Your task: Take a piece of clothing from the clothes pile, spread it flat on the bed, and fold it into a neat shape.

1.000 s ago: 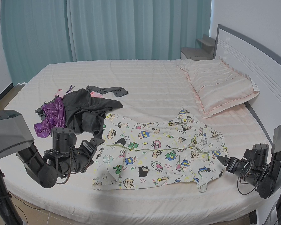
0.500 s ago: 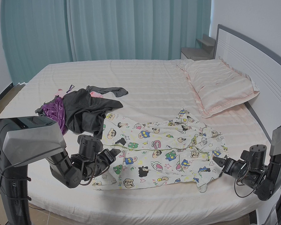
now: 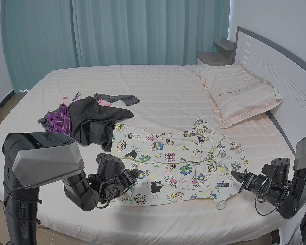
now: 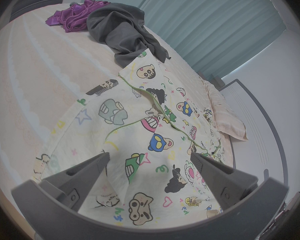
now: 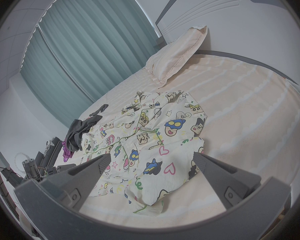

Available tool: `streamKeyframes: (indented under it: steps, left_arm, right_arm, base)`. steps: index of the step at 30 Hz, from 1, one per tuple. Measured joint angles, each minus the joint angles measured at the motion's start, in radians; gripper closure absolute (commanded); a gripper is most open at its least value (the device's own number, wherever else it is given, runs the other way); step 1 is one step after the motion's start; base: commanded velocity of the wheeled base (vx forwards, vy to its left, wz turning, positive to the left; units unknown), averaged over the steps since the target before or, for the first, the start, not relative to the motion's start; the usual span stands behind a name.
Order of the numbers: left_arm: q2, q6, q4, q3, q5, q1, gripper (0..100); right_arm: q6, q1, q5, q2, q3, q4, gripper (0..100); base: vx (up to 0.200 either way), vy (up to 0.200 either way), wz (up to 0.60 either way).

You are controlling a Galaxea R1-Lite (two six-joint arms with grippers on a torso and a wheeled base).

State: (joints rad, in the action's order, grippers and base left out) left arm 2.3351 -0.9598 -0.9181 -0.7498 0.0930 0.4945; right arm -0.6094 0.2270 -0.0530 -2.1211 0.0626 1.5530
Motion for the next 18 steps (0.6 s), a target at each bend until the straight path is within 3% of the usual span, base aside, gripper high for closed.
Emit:
streamKeyframes:
  steps: [6,12,18]
  left_arm:
    - [0.001,-0.009,0.000,0.025,0.039,-0.001,0]
    - [-0.021,-0.071,-0.001,0.053,0.042,-0.011,0]
    - [-0.027,-0.076,-0.003,0.054,0.043,-0.013,0]
  right_arm:
    - [0.000,0.000,0.001,0.000,-0.003,0.000,0]
    - [0.000,0.003,0.000,-0.001,-0.006,0.000,0]
    - [0.002,0.005,0.001,0.000,-0.010,0.000,0]
  base:
    - [0.000,0.000,0.00]
    - [0.000,0.000,0.00]
    - [0.000,0.000,0.00]
